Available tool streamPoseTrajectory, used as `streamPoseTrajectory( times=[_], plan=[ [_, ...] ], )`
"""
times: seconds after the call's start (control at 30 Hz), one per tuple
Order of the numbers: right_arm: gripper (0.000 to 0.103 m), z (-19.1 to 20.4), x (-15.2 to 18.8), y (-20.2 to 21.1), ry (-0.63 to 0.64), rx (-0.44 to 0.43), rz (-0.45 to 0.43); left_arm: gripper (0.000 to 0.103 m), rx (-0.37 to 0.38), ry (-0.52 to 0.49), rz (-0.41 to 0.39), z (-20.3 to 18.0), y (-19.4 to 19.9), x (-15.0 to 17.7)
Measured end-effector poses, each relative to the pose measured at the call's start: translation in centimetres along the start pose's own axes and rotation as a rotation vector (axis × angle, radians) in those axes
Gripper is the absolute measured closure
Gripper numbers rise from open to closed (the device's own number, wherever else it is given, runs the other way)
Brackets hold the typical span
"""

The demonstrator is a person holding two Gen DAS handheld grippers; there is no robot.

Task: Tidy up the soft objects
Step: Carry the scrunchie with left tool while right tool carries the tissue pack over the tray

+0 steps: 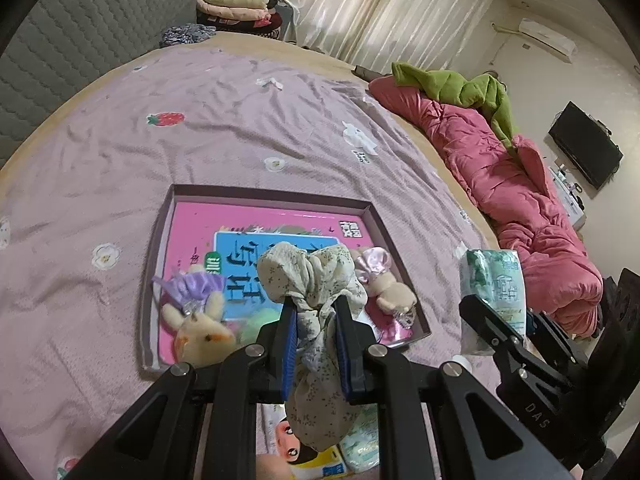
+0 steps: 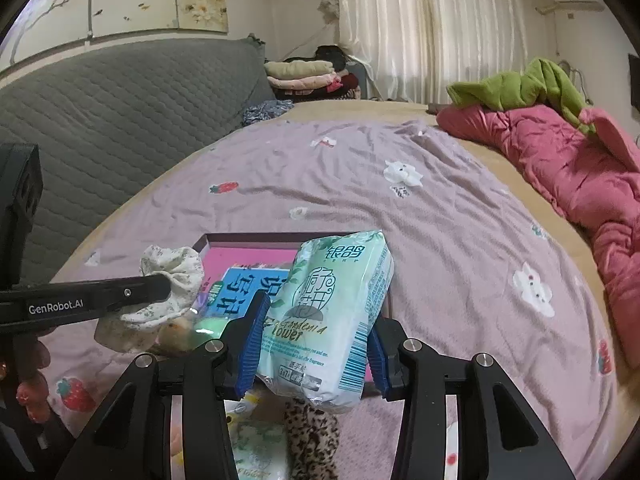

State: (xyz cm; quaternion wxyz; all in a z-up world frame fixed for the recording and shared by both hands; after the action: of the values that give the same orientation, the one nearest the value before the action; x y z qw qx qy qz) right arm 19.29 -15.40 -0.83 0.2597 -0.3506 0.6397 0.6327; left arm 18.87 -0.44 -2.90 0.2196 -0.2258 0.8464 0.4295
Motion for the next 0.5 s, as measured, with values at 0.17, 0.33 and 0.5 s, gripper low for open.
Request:
streamPoseTrajectory(
  times=[0.17,0.33,0.5],
  plan=[
    [0.057,-0.4,-0.6,-0.2,0.005,-0.001,-0.015,0.085,0.011,-0.008,-0.008,-0.7,-0.4,-1.0],
    [0.057,-0.7,-1.2,-0.4,0.009,-0.001,-0.029,0.085,0.02,-0.016,-0.02,-1.3,-0.8,-2.2],
    [0.057,-1.2,-1.9,-0.9,-0.001,0.006,-0.033,0.085,0.024,-0.004,-0.03,-1.2,-1.3,-3.3]
  ],
)
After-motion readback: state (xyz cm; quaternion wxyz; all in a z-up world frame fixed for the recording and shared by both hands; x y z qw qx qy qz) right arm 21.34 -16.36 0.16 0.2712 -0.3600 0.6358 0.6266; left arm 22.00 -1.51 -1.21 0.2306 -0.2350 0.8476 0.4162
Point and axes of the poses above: each gripper's, at about its wrist camera, not at the fingertips, and y roughly against the way its jaws point, z to its left, x to its underside, the point moved 8 cm from there along -y, roughly the way its jaws point, and after that the axes turned 14 degrees about x, right-handed, at the moved point
